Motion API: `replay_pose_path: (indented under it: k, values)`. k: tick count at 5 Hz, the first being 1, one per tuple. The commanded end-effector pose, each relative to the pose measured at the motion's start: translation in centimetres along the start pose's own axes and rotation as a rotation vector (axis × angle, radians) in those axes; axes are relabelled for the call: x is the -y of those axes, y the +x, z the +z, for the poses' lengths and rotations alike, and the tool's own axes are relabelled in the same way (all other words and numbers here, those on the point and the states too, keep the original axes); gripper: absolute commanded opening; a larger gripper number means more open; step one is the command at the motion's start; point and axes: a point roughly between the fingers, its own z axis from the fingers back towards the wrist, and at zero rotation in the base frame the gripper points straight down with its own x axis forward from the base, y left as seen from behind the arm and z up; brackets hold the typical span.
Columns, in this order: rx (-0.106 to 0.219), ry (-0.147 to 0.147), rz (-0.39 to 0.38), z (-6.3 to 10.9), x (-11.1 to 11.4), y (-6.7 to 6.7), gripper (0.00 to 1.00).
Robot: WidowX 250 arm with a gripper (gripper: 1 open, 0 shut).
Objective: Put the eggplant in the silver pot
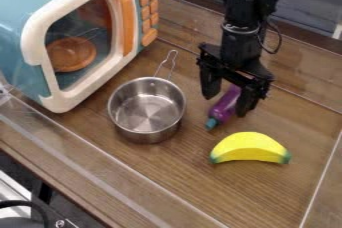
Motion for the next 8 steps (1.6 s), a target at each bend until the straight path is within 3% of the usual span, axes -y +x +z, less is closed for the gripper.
replay_pose_path:
  k: [1,8]
  values:
    - [0.033,-0.001,-0.028,0.5,0.5,0.4,1.00]
    - [0.084,-0.016,-0.097,-0.4,0.8,1.4,1.00]
